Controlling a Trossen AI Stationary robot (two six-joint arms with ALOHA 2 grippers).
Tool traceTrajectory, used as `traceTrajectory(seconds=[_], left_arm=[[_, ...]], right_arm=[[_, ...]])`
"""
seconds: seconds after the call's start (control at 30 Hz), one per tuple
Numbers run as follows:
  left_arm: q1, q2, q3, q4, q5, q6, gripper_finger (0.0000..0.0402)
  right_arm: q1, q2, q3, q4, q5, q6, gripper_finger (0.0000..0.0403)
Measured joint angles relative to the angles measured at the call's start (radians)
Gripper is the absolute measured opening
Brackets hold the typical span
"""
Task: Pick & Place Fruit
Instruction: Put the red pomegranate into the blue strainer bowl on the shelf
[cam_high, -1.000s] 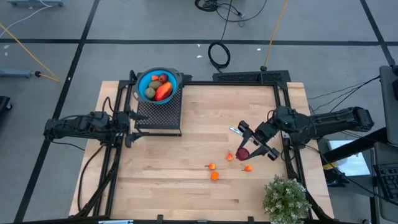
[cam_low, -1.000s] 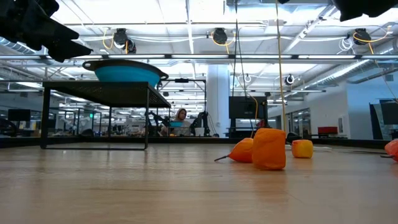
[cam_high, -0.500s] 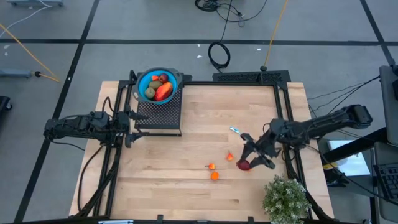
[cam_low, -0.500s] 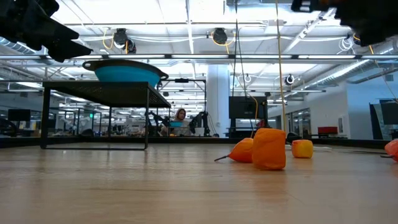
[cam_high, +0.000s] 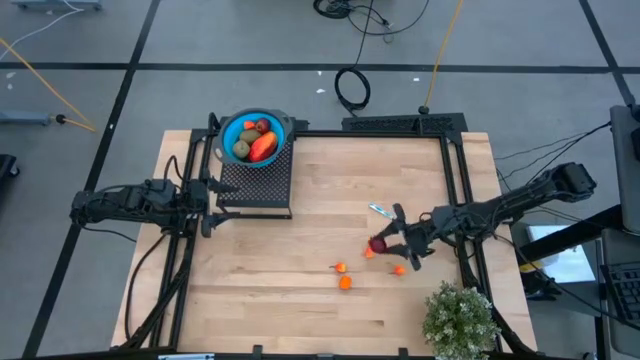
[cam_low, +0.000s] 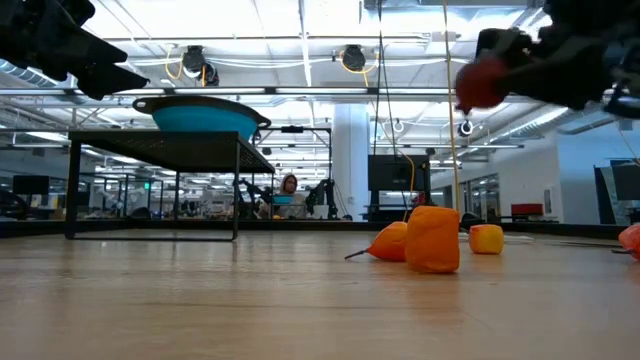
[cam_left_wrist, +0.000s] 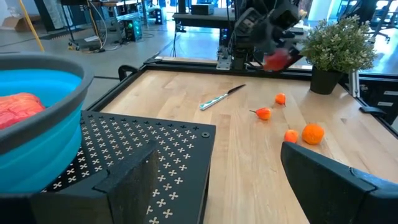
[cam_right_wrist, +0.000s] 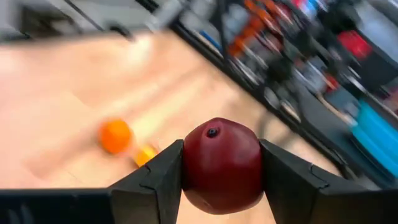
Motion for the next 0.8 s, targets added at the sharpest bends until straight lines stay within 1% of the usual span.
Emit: traceTrajectory(seconds=[0.13,0.27,0.5,0.57,0.67,0.8], left_arm=[[0.0,0.0,0.0,0.0,0.0,-0.002,0.0337],[0.0,0.0,0.0,0.001,0.0,-0.002,0.0337],[0.0,0.0,0.0,0.001,0.0,-0.002,0.0337],[0.0,0.0,0.0,0.007,-0.001,-0.003,0.0337],[0.0,0.0,0.0,0.015,0.0,-0.009,0.0337],[0.0,0.0,0.0,0.019,0.0,-0.01,0.0337]], right_arm=[[0.014,0.0,0.0,-0.053,0.228,-0.001,0.0182],[0.021,0.0,0.0,-0.098,0.432,-0.002,0.0183],[0.02,0.029,0.0,-0.063,0.724,-0.027,0.0184],[0.02,0.044,0.0,-0.042,0.781,-0.043,0.0184],[0.02,0.076,0.0,-0.015,0.838,-0.063,0.0184],[0.02,0.118,0.0,-0.006,0.847,-0.074,0.0184]])
